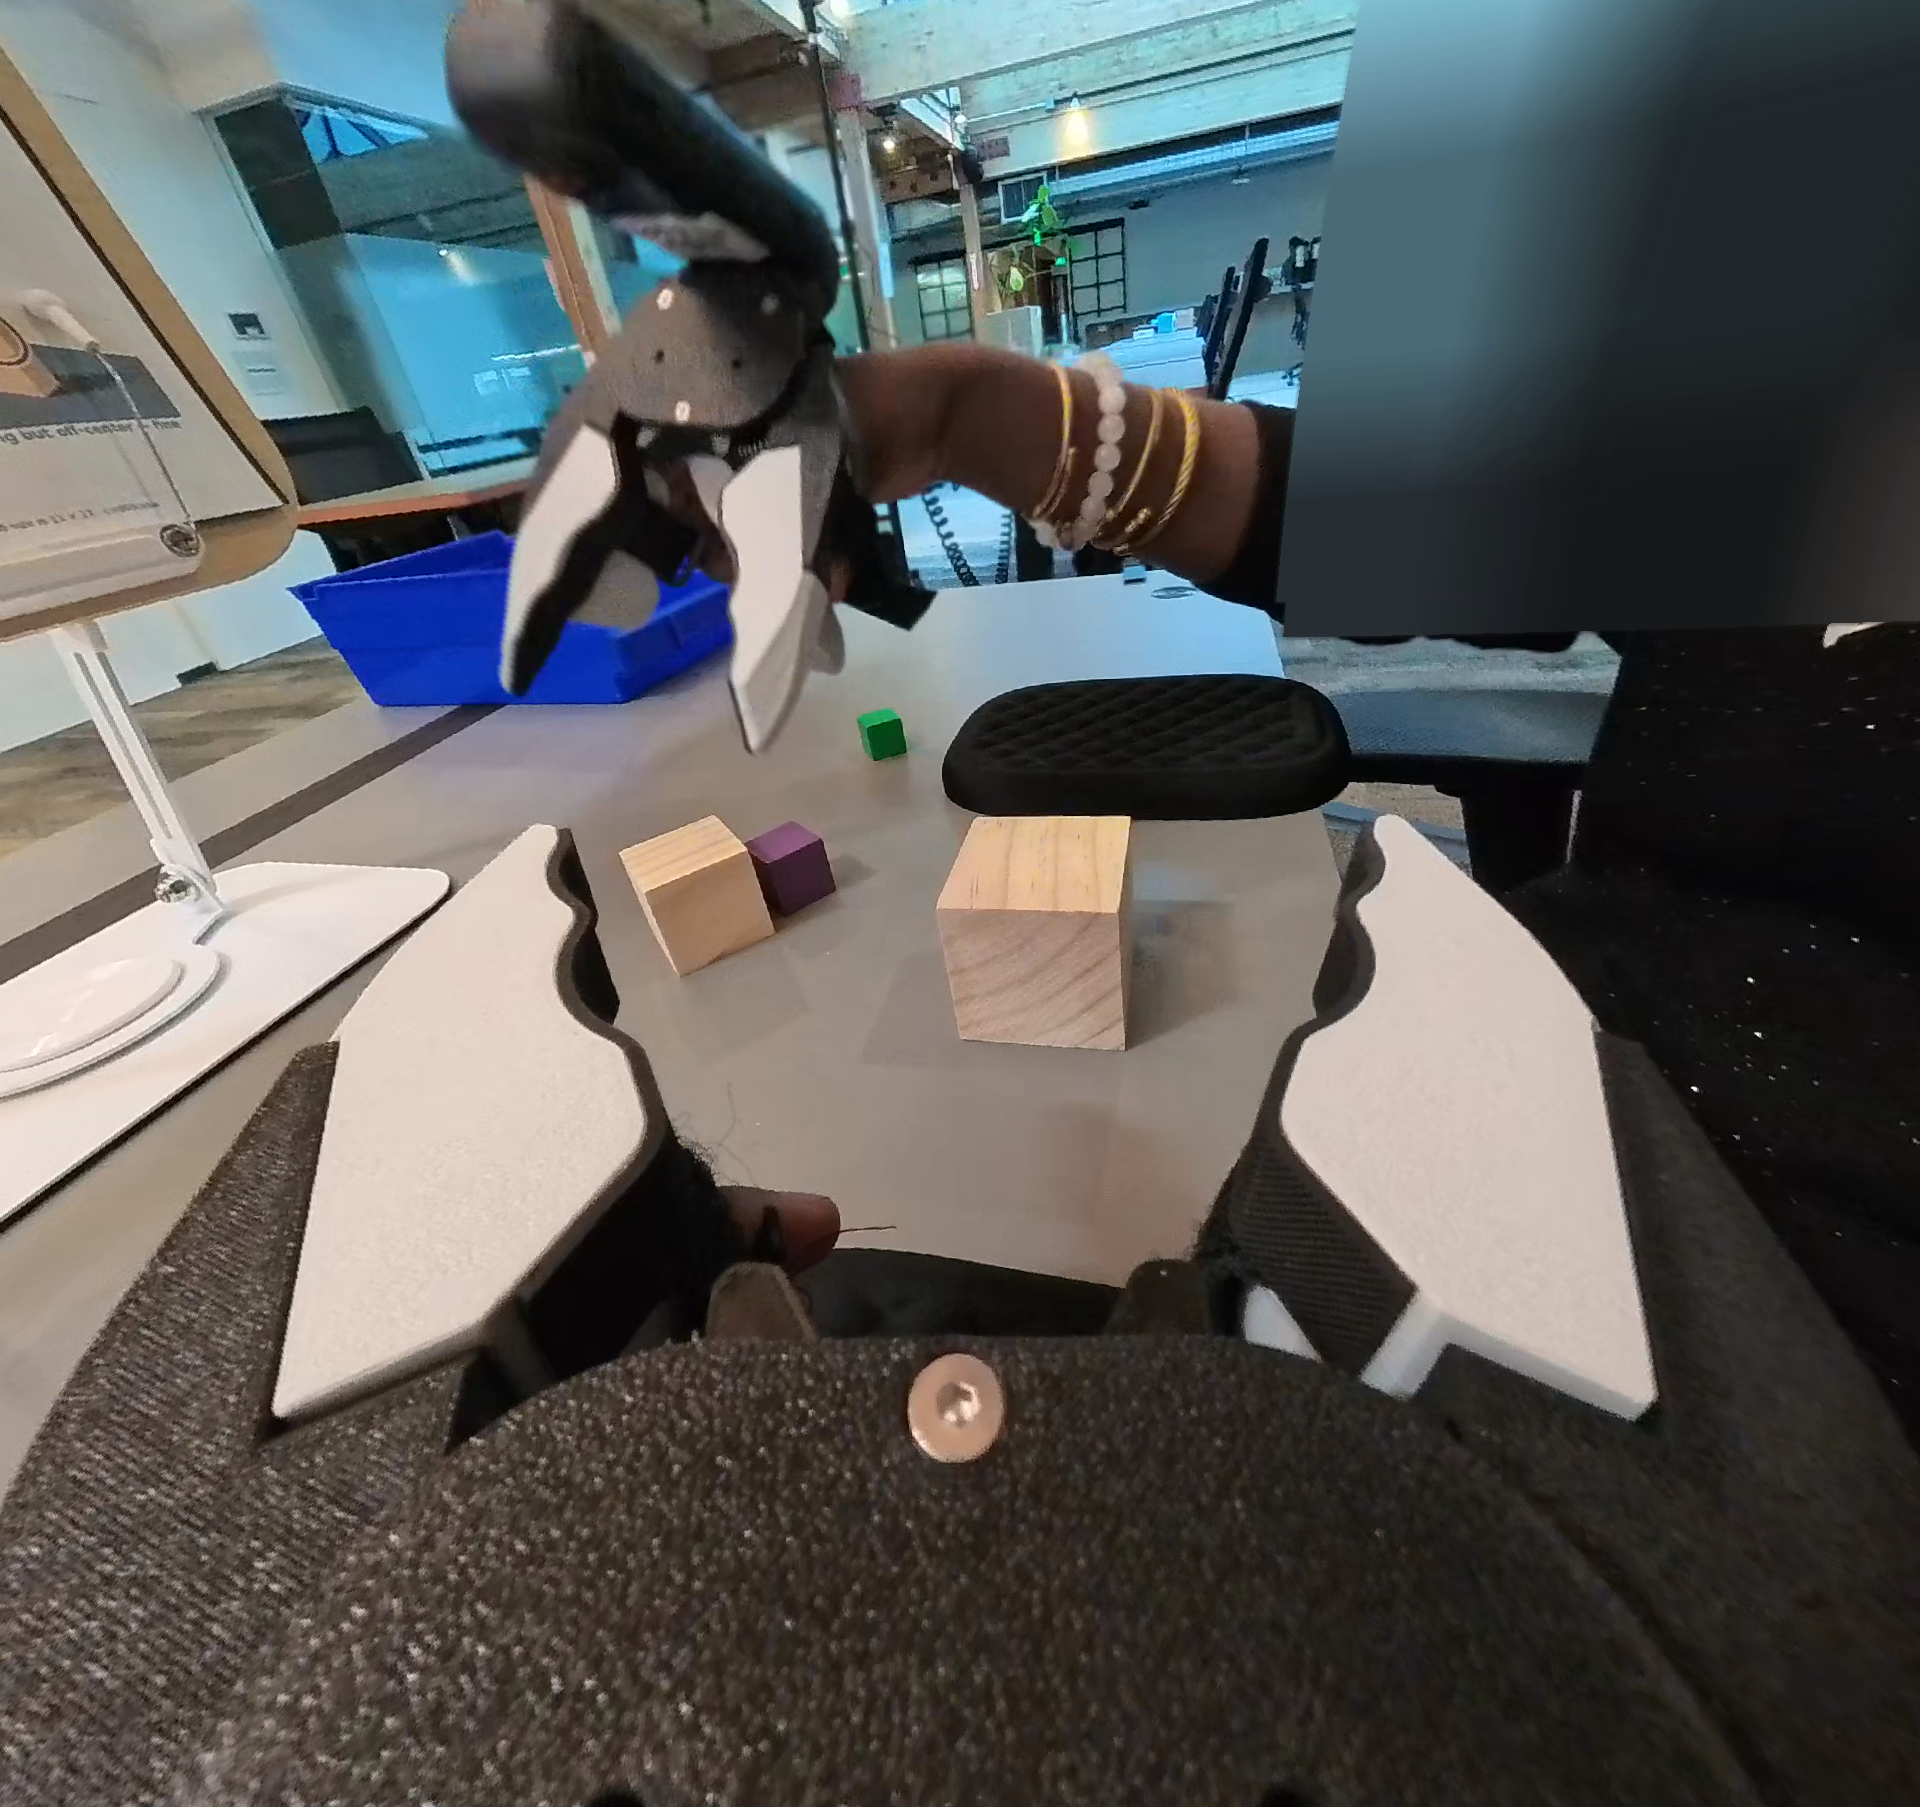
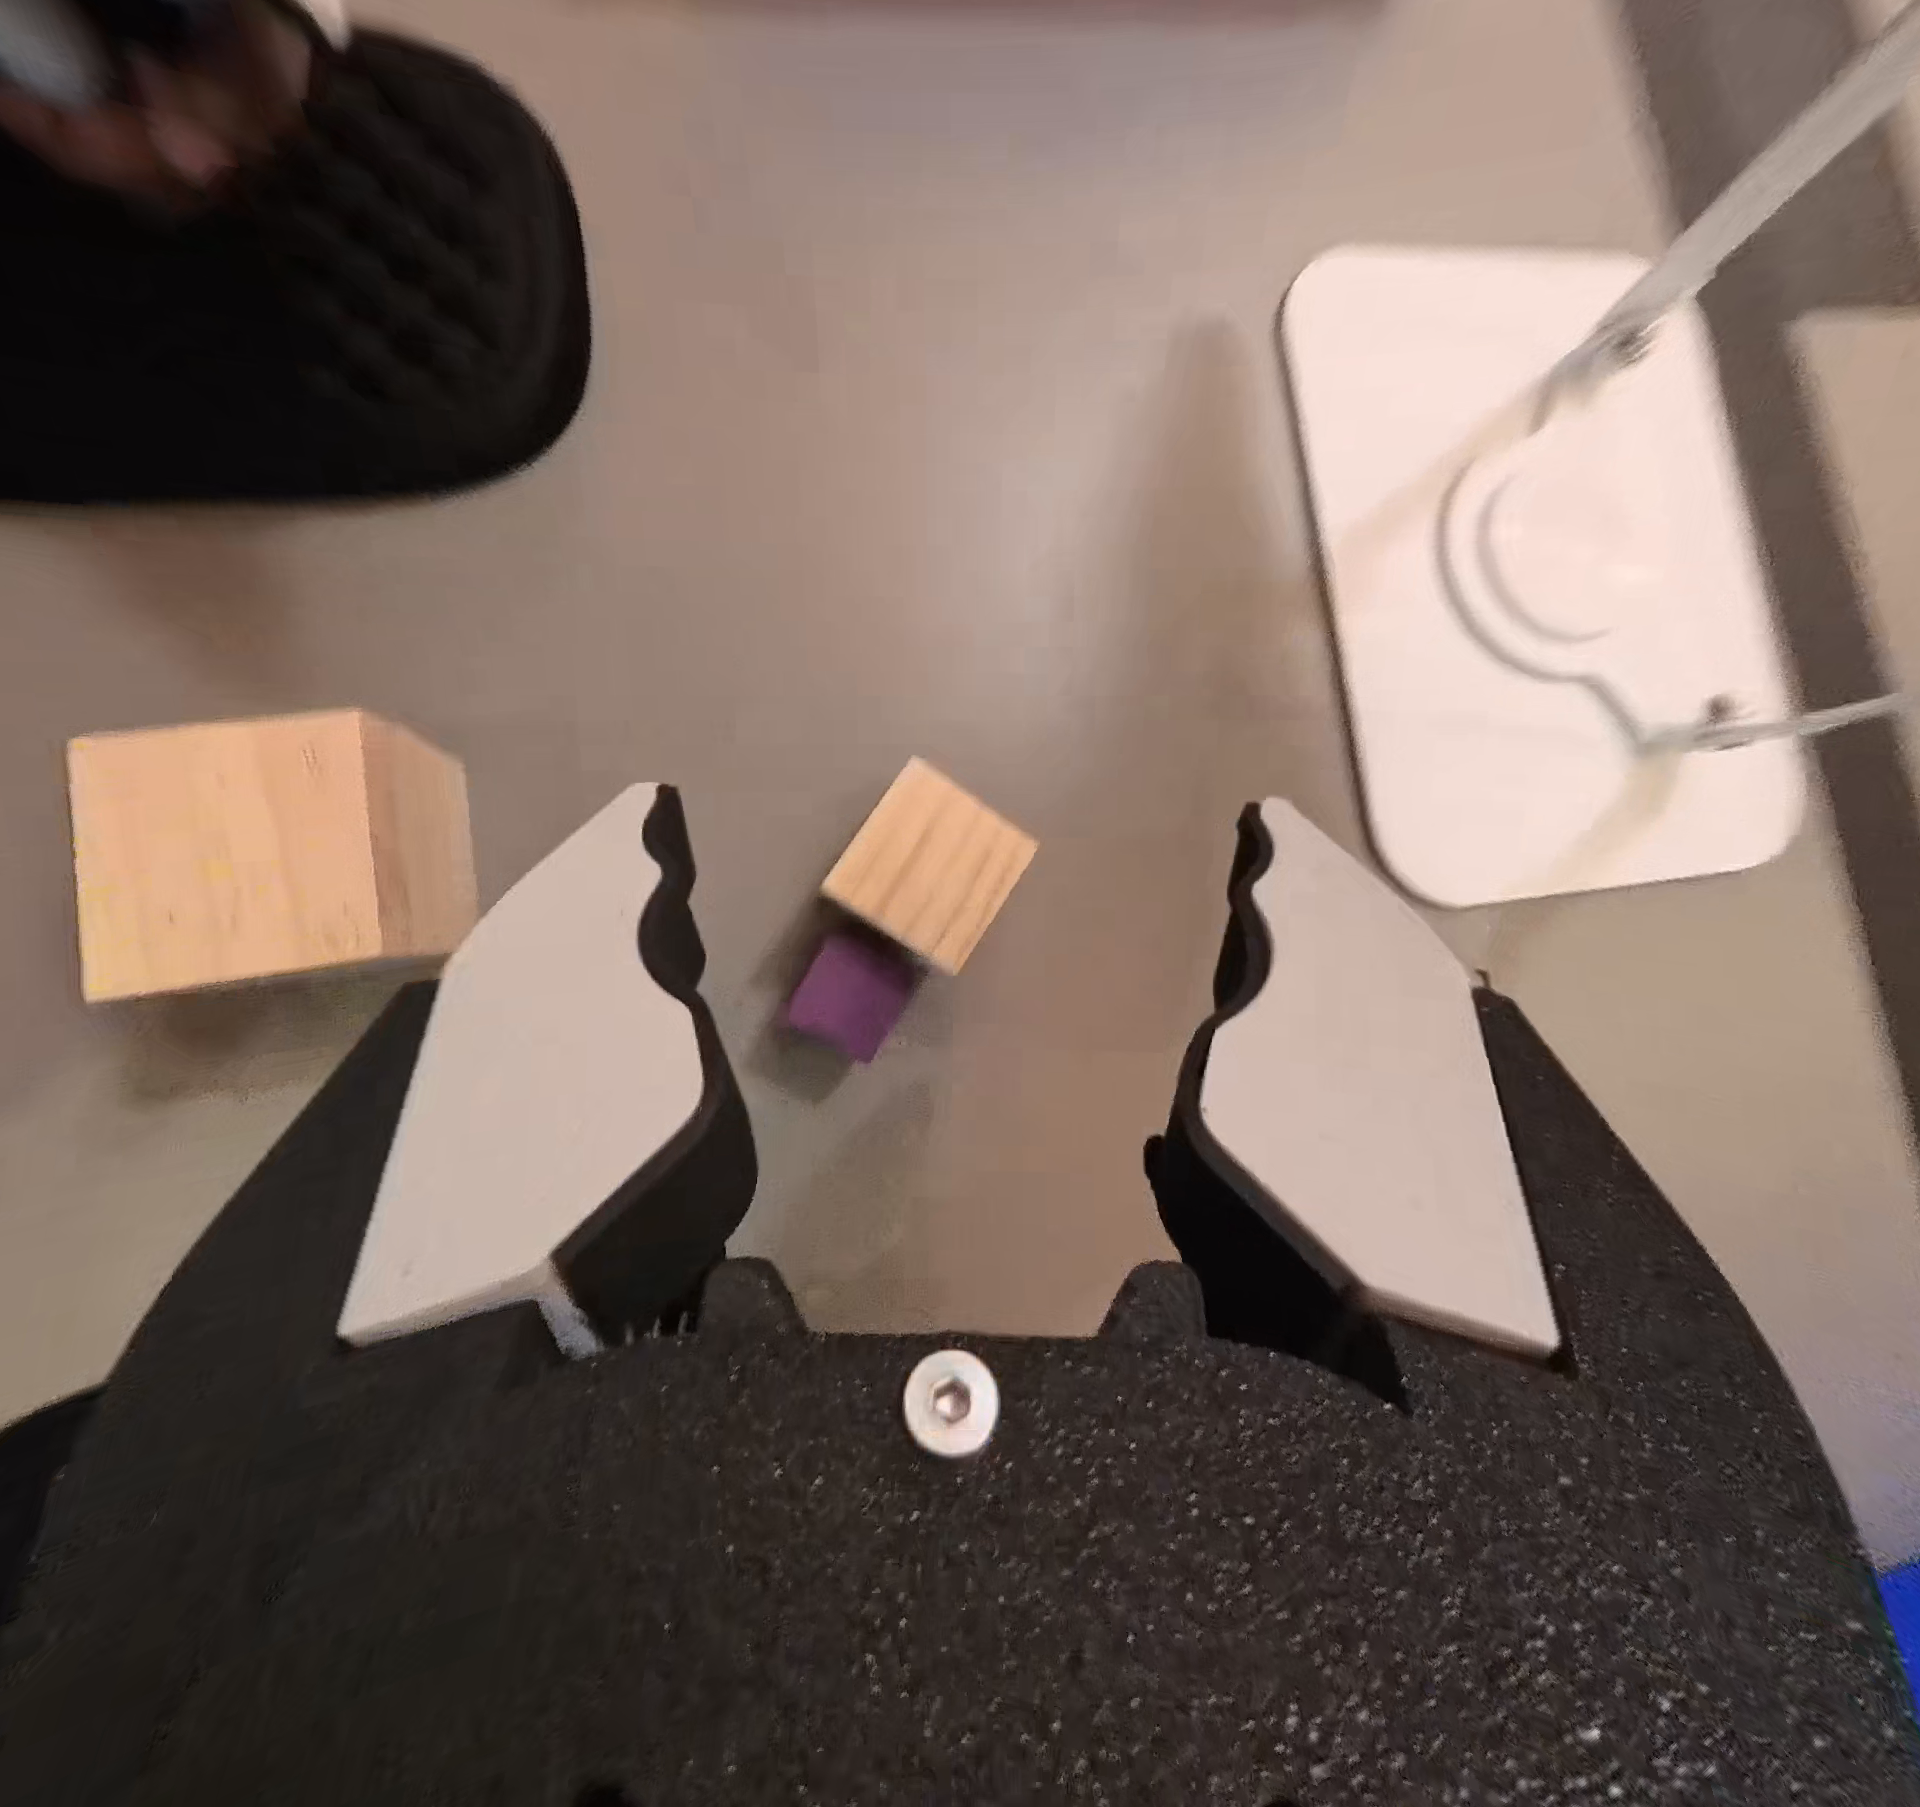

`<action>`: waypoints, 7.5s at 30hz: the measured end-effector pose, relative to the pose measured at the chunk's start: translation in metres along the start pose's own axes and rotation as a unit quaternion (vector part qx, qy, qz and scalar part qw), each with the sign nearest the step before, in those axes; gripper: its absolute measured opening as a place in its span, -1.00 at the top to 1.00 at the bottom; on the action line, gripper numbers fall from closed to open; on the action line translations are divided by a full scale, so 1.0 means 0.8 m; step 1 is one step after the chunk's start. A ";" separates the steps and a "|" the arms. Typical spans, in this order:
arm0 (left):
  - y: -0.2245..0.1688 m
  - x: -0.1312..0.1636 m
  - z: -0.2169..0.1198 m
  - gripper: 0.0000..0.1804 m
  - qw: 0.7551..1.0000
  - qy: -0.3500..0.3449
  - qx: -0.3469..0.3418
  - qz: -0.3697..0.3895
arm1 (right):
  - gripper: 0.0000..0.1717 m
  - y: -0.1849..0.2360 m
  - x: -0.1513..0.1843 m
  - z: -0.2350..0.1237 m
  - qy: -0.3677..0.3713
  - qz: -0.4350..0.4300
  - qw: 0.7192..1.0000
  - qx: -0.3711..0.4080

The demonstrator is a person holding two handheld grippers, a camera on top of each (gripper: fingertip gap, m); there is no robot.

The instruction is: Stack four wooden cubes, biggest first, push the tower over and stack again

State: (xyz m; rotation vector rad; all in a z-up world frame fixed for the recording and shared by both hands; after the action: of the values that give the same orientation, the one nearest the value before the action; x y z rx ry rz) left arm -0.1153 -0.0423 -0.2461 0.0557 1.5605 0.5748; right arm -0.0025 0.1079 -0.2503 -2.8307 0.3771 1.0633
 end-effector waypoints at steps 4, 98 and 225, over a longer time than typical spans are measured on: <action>0.000 0.000 0.000 -0.46 1.000 -0.001 0.000 0.000 | -0.15 -0.001 0.024 0.025 0.064 0.013 0.998 -0.015; -0.002 0.003 0.003 -0.42 1.000 0.020 -0.004 0.008 | 0.31 0.025 0.062 -0.028 0.008 0.174 0.983 0.055; 0.003 0.001 0.000 -0.31 1.000 0.007 -0.017 -0.001 | 0.75 0.163 -0.005 -0.085 -0.024 -0.024 0.991 -0.129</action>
State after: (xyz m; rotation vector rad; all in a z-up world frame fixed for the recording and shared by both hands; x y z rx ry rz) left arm -0.1164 -0.0401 -0.2461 0.0249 1.5629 0.6004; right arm 0.0032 -0.0286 -0.1967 -3.0101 0.1764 1.2496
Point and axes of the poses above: each gripper's, where its closed fingertips meet, z out along the fingers, x out of its underside, y = z × x across the jaws, the point moved 3 cm from there along -z, back along the fingers, and after that the axes turned 15 degrees about z, right-handed, at the moved point
